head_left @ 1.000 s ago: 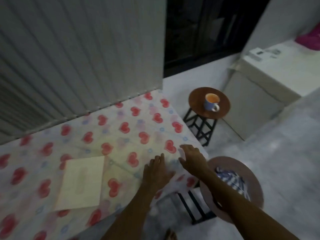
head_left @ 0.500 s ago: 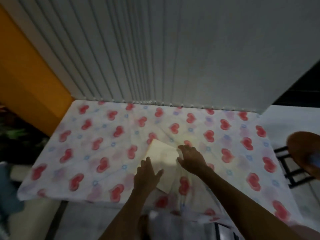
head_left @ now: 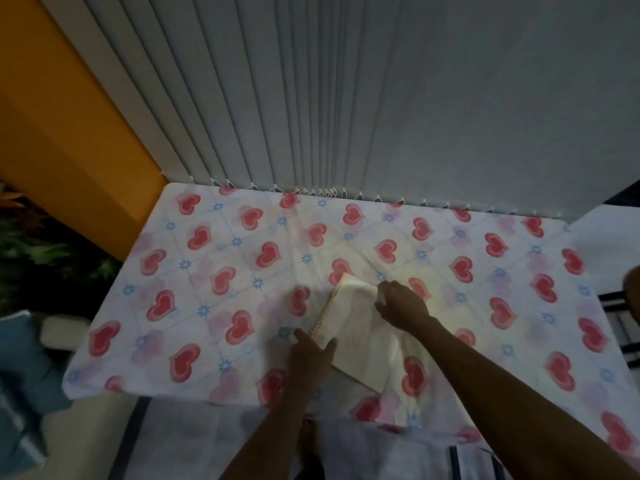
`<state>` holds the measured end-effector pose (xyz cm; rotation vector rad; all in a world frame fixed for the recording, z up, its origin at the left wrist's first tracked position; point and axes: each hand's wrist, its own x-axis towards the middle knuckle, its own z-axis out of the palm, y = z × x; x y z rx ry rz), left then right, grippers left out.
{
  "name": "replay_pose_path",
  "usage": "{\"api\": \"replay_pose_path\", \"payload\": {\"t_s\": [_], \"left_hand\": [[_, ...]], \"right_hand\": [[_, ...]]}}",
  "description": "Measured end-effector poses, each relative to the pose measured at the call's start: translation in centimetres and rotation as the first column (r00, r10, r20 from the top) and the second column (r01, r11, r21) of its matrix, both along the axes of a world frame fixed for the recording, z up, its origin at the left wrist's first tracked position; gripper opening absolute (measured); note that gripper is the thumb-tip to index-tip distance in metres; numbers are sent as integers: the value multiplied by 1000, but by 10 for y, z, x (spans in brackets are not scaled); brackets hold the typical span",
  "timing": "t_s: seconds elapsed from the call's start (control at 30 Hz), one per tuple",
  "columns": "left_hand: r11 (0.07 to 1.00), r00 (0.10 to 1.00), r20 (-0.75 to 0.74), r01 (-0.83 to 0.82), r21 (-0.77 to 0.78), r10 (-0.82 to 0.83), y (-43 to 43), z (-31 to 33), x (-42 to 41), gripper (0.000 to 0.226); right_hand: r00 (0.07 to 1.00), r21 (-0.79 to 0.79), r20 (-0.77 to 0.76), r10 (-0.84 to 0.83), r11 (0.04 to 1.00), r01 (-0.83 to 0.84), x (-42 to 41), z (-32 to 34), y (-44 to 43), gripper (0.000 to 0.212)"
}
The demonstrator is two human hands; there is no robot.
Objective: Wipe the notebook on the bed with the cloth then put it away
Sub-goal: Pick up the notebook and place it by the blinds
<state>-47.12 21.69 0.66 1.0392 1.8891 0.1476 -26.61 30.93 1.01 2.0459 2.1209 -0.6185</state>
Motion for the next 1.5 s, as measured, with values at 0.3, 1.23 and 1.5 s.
{"api": "replay_pose_path", "payload": {"t_s": [0.3,1.23,1.5], "left_hand": [[979,975,103,-192,-64,198,9,2,-7,98],[807,846,384,-498,319,370,-10,80,27,34],[827,935,331,-283,485,126,-21,79,14,38]], "right_hand": [[996,-43,-12,-89,995,88,-4,7,12,40],[862,26,-473,-182,975,220,62,79,-48,50],[826,-30,-537,-173,982,187,68,69,-89,59]]}}
